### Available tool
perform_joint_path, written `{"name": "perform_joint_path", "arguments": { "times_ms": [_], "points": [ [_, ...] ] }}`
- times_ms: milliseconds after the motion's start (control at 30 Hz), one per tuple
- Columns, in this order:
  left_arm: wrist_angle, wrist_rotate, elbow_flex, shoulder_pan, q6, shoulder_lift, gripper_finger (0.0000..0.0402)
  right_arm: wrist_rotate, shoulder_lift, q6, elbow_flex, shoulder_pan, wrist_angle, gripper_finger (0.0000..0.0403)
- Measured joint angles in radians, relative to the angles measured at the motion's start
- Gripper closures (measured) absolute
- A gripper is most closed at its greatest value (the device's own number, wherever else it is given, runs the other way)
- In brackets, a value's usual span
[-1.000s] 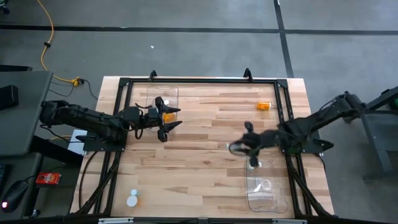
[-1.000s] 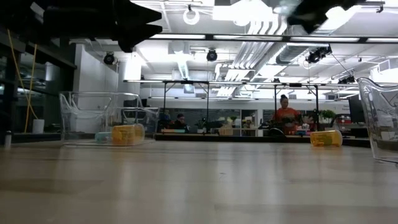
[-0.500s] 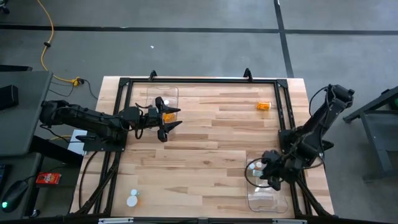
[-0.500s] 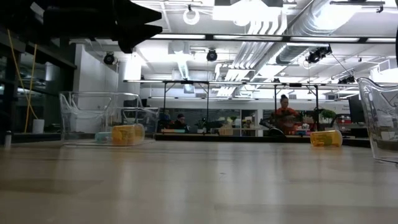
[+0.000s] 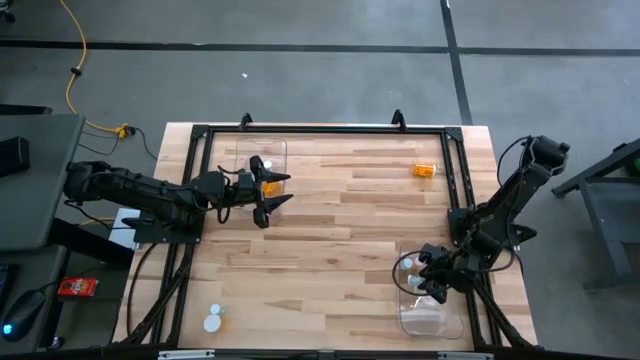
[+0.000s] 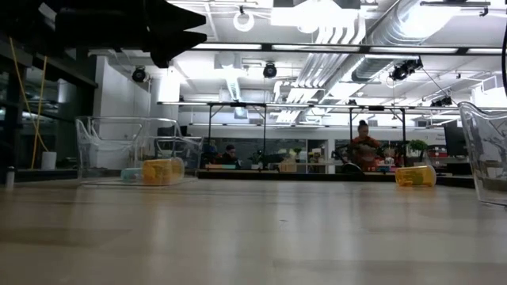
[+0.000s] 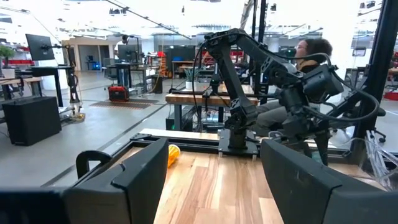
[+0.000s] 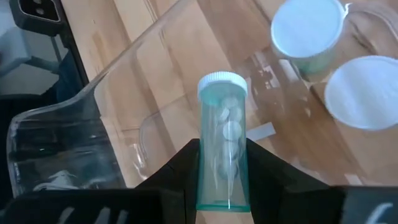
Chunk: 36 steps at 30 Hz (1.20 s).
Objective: Pick and place medicine bottles into bin by pill shape (circle, oval)
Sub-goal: Put the blue tablet bottle into the right transparent bin, then put the orange capsule bottle into the left transparent bin
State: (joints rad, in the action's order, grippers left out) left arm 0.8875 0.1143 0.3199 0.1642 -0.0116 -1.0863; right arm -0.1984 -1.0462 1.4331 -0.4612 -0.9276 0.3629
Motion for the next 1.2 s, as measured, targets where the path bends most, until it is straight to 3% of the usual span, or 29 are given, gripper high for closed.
{"name": "perform_joint_path", "arguments": {
  "times_ms": [167, 333, 567, 833, 967, 1200],
  "points": [
    [0.0, 0.002, 0.0, 0.0, 0.0, 0.0, 0.0156, -0.029, 0.0, 0.008, 0.001, 0.008, -0.003, 0.0311],
    [0.0, 0.002, 0.0, 0.0, 0.0, 0.0, 0.0156, -0.027, 0.0, 0.006, 0.001, 0.036, -0.004, 0.0271],
    [0.0, 0.002, 0.0, 0.0, 0.0, 0.0, 0.0156, 0.147, 0.025, -0.02, -0.001, 0.099, -0.009, 0.0209],
    [0.0, 0.002, 0.0, 0.0, 0.0, 0.0, 0.0156, 0.235, 0.134, -0.053, -0.002, 0.16, -0.101, 0.0206],
    [0.0, 0.002, 0.0, 0.0, 0.0, 0.0, 0.0156, 0.182, 0.185, -0.218, -0.003, 0.204, -0.26, 0.0213],
    [0.0, 0.002, 0.0, 0.0, 0.0, 0.0, 0.0156, 0.08, 0.202, -0.761, -0.003, 0.351, -0.478, 0.0223]
  ]
}}
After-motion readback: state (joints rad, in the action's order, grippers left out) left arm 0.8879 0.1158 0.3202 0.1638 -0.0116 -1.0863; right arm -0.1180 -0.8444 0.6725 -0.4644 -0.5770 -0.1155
